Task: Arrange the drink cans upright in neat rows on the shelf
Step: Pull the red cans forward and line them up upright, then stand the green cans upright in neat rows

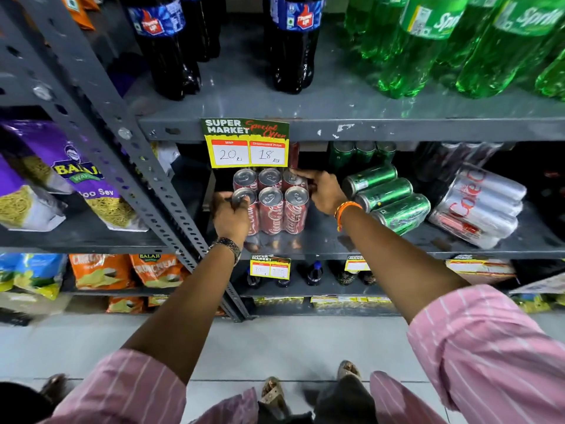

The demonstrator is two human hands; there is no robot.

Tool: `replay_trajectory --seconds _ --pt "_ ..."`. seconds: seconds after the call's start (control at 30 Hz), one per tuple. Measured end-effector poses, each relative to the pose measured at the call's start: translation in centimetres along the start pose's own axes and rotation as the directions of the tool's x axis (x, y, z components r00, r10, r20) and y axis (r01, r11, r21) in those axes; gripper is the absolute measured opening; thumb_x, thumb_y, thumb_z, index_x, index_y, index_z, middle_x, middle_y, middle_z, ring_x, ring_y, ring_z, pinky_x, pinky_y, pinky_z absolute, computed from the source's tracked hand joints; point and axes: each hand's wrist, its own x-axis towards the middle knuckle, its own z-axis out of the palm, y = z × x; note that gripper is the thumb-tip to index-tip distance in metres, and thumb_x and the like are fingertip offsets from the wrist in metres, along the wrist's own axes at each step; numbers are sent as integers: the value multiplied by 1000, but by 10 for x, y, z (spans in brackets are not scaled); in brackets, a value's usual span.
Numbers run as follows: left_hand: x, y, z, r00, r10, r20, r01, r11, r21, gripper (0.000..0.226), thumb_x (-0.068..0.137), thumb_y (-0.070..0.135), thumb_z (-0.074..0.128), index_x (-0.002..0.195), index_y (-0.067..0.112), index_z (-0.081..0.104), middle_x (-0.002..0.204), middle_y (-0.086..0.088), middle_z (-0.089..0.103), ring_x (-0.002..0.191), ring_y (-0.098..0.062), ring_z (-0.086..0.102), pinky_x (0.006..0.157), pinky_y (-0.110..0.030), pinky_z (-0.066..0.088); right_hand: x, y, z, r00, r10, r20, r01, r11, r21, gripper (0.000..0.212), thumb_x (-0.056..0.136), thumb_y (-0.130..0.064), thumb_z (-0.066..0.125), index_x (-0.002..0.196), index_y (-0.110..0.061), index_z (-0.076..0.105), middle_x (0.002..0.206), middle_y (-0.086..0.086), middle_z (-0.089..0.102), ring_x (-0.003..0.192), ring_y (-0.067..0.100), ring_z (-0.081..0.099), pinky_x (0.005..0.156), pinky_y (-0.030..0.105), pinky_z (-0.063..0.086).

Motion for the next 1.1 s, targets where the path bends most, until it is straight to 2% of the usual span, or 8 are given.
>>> replay_trajectory --seconds 0.07,0.2,0.33,0.4,0.53,0.7,0.87,1.1 --pt "-1 5 -5 1000 -25 -4 25 1000 -12 31 82 30 61 109 15 56 110 -9 69 97 -26 65 82 -33 51 -5 3 -7 999 0 -51 -2 999 -39 74 73 16 39 134 -21 60 99 13 75 90 24 68 93 17 47" --pt "-13 25 -7 985 77 -157 -79 997 -8 32 80 18 58 111 12 60 104 -2 66 92 -21 62 80 -30 47 -21 11 -45 981 61 -181 -26 981 190 63 75 10 41 127 -17 64 102 5 71 90 16 65 71 18 46" --pt "-32 53 26 939 308 -156 -320 946 -60 20 76 23 60 95 31 62 100 -8 70 89 -26 68 82 -42 56 -56 46 -99 855 87 -512 -26 992 127 48 72 13 46 109 -5 71 100 4 72 83 7 64 73 5 48" --pt "-45 68 54 939 339 -63 -344 933 -106 15 75 34 61 87 43 57 96 -5 69 87 -27 67 80 -44 56 -71 69 -122 779 206 -593 -98 973 209 39 69 4 47 96 -10 71 93 6 72 78 10 63 76 22 54" --pt "-68 104 126 918 286 274 -254 956 -148 19 77 23 66 95 30 61 96 0 67 98 -28 65 90 -41 52 -99 110 -144 730 447 -516 -359 894 267 19 80 -14 65 98 -9 67 95 10 70 89 24 63 84 40 50" --pt "-62 128 198 759 129 638 -344 911 226 58 88 41 60 137 13 48 136 -15 58 124 -28 55 105 -34 43 -98 141 -127 750 603 -271 -564 798 215 90 62 -74 47 119 -6 62 120 21 67 114 38 62 101 42 47" --pt "-45 133 234 690 -16 724 -364 857 366 68 95 46 47 150 9 28 152 -16 40 136 -30 44 113 -32 35 -90 142 -127 664 734 -144 -691 676 256 89 86 -61 57 144 2 33 147 23 46 137 37 45 112 36 35" --pt "-40 123 249 757 3 653 -360 837 413 67 97 42 45 149 4 28 155 -18 34 141 -32 38 113 -32 31 -71 155 -120 617 774 -144 -641 600 478 89 48 -74 72 108 -8 61 108 13 71 104 33 70 87 43 59"
